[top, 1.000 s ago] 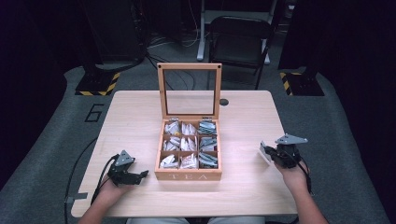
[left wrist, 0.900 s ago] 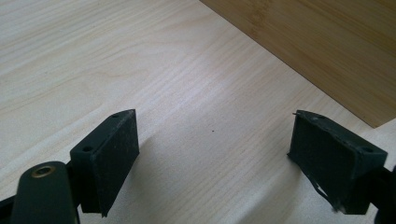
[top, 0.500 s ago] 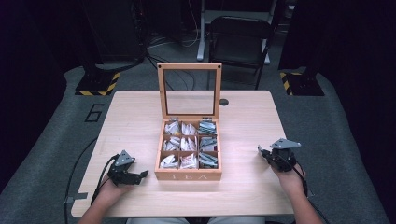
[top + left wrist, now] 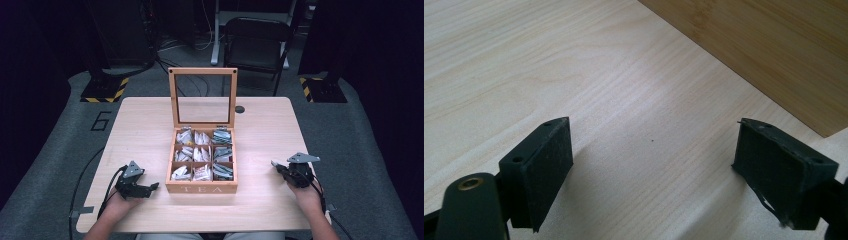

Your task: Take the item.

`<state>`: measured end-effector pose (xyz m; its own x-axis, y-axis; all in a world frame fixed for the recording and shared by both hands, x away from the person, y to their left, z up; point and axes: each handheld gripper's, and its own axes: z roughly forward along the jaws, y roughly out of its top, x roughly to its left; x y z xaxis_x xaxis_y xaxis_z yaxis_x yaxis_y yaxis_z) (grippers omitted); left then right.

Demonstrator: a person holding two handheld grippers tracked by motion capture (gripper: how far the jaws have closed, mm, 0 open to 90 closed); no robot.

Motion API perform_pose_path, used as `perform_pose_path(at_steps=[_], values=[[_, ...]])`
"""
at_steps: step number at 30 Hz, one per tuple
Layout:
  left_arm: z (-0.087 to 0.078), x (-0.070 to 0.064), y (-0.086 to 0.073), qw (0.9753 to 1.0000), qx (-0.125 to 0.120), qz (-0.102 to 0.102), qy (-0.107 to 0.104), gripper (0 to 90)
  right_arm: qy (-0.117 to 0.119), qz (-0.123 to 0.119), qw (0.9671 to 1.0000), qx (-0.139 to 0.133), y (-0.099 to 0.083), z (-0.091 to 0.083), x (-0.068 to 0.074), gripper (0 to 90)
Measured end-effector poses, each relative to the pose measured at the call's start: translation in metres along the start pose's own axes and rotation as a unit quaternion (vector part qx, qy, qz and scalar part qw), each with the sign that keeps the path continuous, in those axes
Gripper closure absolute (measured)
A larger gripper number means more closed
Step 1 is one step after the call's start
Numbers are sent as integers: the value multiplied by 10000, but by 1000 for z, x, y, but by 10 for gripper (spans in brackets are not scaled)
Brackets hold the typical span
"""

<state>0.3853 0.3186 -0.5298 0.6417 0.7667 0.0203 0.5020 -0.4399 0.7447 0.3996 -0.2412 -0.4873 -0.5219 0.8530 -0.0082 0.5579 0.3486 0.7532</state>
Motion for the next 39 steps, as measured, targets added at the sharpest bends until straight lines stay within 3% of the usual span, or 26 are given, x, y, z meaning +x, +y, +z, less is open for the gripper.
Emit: perform_pose_path(at_steps=[13, 18, 24, 29, 34, 39], values=[[-1, 0, 0, 10000, 46, -30, -44, 155, 218, 41, 9998, 12, -4, 7, 6, 853], [0, 0, 0, 10000, 5, 1, -4, 155, 194, -177, 9996, 110, -5, 10, 9, 851], [0, 0, 0, 10000, 9, -39, -22, 155, 218, -222, 9993, 211, -7, 14, 13, 838], [0, 0, 0, 10000, 4, 0, -7, 155, 246, -178, 9994, 146, -6, 13, 13, 741], [0, 0, 0, 10000, 36, -5, -29, 155, 275, -142, 9995, -63, -5, 9, 15, 582], [0, 0, 0, 10000, 4, -11, -12, 155, 253, -118, 9995, -174, -1, 6, 16, 508]])
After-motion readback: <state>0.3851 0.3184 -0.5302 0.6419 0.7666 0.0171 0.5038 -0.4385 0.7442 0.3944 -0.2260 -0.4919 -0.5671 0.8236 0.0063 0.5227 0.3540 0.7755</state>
